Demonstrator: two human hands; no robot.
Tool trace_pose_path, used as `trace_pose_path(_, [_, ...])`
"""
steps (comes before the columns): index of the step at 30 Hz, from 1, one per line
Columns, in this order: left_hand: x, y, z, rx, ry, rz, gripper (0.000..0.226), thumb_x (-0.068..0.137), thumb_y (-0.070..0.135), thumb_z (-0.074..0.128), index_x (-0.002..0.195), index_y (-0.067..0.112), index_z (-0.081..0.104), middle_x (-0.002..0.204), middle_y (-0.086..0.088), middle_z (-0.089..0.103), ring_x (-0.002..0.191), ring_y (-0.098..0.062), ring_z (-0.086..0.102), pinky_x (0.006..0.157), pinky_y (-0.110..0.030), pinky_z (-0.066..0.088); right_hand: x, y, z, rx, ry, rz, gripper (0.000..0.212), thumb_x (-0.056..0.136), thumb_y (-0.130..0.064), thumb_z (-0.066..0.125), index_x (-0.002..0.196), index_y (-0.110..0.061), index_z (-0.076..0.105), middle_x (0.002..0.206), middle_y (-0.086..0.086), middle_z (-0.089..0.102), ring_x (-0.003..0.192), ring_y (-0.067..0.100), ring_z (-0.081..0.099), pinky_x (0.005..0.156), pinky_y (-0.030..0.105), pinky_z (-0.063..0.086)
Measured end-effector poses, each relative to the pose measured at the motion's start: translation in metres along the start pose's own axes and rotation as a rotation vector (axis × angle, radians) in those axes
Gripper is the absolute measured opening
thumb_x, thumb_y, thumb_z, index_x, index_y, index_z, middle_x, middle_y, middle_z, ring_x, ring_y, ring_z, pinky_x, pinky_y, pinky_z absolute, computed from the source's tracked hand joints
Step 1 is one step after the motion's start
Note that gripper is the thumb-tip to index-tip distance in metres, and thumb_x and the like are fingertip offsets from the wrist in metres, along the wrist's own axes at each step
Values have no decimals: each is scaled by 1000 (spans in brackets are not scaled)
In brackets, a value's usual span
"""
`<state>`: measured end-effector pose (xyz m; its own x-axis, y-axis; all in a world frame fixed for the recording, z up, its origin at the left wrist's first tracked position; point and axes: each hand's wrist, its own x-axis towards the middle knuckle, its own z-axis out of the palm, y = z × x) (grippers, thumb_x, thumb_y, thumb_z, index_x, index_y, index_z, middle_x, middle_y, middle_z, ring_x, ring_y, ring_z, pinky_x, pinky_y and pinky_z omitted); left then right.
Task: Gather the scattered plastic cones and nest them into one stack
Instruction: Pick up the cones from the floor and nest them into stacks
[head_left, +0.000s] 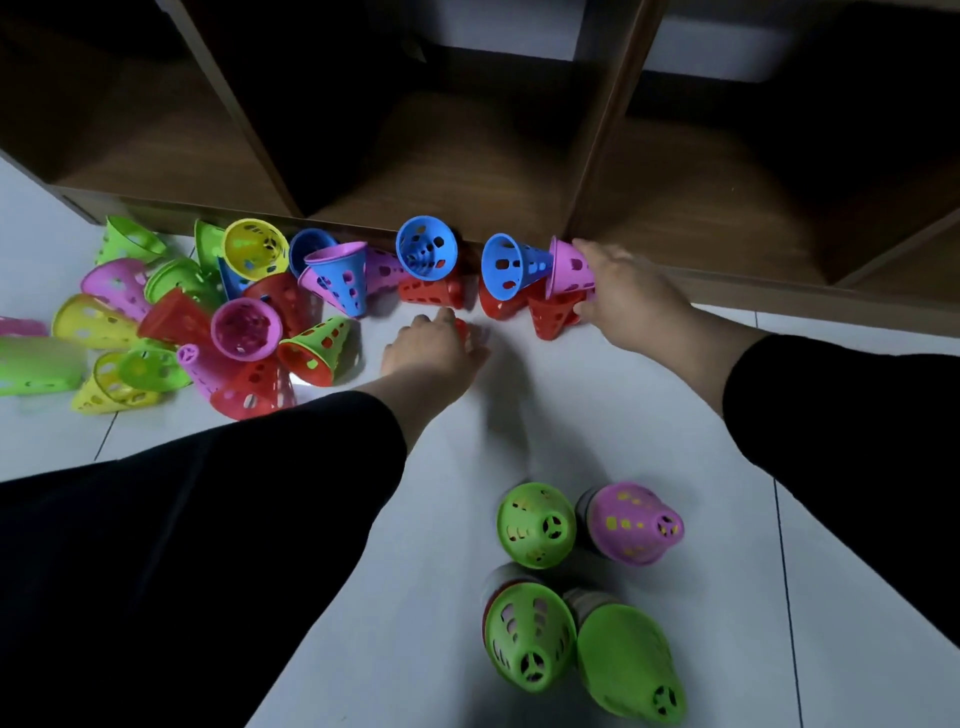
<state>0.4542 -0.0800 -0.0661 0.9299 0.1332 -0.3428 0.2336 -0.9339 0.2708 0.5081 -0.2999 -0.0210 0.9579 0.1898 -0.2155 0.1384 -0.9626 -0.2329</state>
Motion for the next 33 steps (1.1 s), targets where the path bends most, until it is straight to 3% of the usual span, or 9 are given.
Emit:
trace_pose_path(4, [4, -12, 12, 0, -44, 5, 63, 85, 76, 45, 114, 20, 50, 96, -9, 61, 86, -29, 59, 69, -37, 52, 8, 2, 9, -17, 58, -21, 62, 89, -26, 69, 143, -24, 39, 134, 8, 54, 116, 33, 54, 92, 46, 50])
trace_pose_path(9, [1, -17, 19, 0, -69, -22, 66, 84, 56, 66, 132, 17, 42, 107, -14, 63, 92, -33, 61, 71, -38, 50, 3, 10, 8, -31, 142, -60, 43, 89, -22, 66, 130, -20, 51, 115, 7, 58, 104, 31, 56, 80, 42, 49])
trace_pose_path(11, [-2, -17, 18, -34, -91, -60, 74, 81, 63, 64, 134, 17, 41, 107, -12, 63, 90, -31, 63, 72, -38, 53, -1, 15, 5, -6, 167, -63, 42, 89, -23, 67, 128, -21, 52, 113, 5, 58, 102, 28, 56, 78, 41, 51])
trace_pose_path(14, [-11, -17, 10, -158, -101, -85, 70, 79, 77, 53, 115, 17, 49, 98, -9, 60, 80, -26, 62, 61, -31, 47, -10, 18, -1, 24, 184, -70, 40, 89, -24, 68, 126, -21, 53, 113, 4, 59, 103, 27, 56, 79, 39, 50])
trace_pose_path(19, [-56, -14, -19, -420, -33, -23, 37, 82, 29, 73, 112, 14, 56, 95, -2, 64, 70, -12, 57, 52, -24, 41, -45, 21, -30, 111, 245, -99, 38, 87, -27, 68, 122, -16, 57, 115, 9, 61, 105, 29, 57, 85, 36, 43])
trace_pose_path(23, [-112, -5, -56, -735, 0, 181, 36, 85, 30, 74, 115, 26, 54, 92, 13, 66, 80, -1, 63, 72, -18, 51, -112, 16, -70, 203, 290, -164, 36, 81, -30, 72, 113, -16, 63, 102, 3, 65, 89, 20, 58, 75, 31, 42])
trace_pose_path(26, [-155, -2, -66, -808, -64, 303, 40, 85, 28, 75, 119, 31, 54, 99, 14, 66, 86, -1, 64, 73, -12, 50, -178, 9, -88, 115, 197, -284, 36, 76, -29, 79, 107, -15, 67, 87, -1, 63, 74, 12, 51, 67, 28, 40])
trace_pose_path(30, [-197, -3, -58, -772, -141, 372, 46, 84, 29, 76, 121, 30, 49, 104, 12, 65, 89, 3, 63, 74, -10, 48, -234, 8, -88, 127, 10, -298, 28, 74, -30, 80, 98, -20, 68, 80, -8, 61, 71, 10, 50, 63, 14, 37])
trace_pose_path(33, [-212, -1, -50, -649, -172, 493, 53, 82, 35, 78, 124, 33, 46, 114, 13, 64, 101, -1, 62, 86, -21, 53, -249, 10, -75, 105, -75, -315, 28, 76, -39, 75, 97, -23, 66, 86, -9, 61, 73, 7, 51, 66, 22, 40])
